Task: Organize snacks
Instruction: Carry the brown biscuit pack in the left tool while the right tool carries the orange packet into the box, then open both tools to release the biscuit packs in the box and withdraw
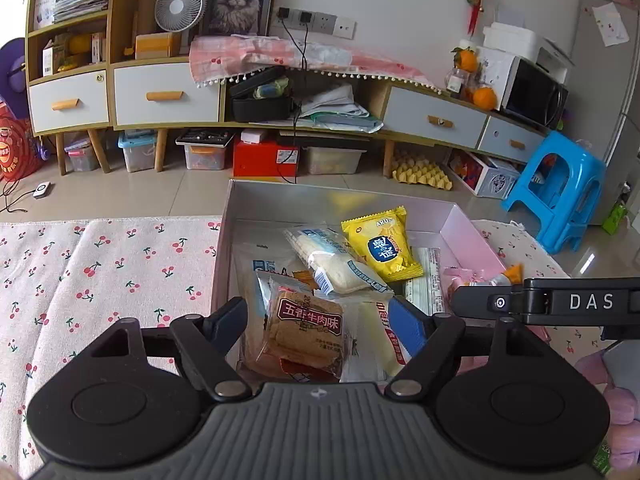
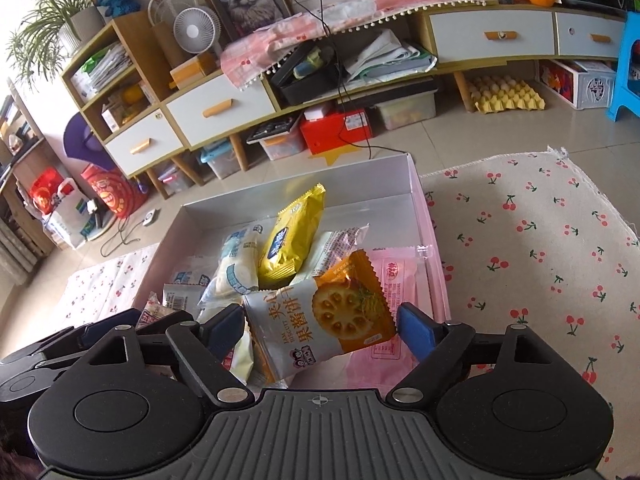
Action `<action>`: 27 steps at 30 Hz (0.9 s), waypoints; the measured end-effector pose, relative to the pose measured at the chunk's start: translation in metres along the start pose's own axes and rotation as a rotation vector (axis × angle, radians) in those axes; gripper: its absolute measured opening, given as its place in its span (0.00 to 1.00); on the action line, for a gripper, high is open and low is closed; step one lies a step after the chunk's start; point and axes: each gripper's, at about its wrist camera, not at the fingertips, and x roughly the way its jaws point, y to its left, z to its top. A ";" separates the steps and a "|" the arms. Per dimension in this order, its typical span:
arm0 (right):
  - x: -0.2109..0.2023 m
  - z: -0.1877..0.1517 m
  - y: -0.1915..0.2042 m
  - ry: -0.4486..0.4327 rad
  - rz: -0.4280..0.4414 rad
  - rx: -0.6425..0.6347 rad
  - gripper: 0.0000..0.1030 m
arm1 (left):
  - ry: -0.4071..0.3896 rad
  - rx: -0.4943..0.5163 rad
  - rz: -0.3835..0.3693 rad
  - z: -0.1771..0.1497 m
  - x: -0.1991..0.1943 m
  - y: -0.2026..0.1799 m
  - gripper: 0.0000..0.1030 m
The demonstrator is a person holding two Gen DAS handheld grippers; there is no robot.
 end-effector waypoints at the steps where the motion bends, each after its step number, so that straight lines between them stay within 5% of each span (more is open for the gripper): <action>1: -0.001 0.000 0.000 0.000 0.000 0.001 0.84 | 0.000 0.002 0.004 0.000 0.000 -0.001 0.77; 9: -0.011 0.003 0.004 -0.019 0.011 0.000 0.89 | -0.016 0.037 0.004 -0.001 -0.007 -0.009 0.92; 27: -0.064 -0.001 0.028 -0.047 -0.023 -0.098 0.89 | 0.004 0.079 0.042 -0.007 -0.048 -0.017 0.99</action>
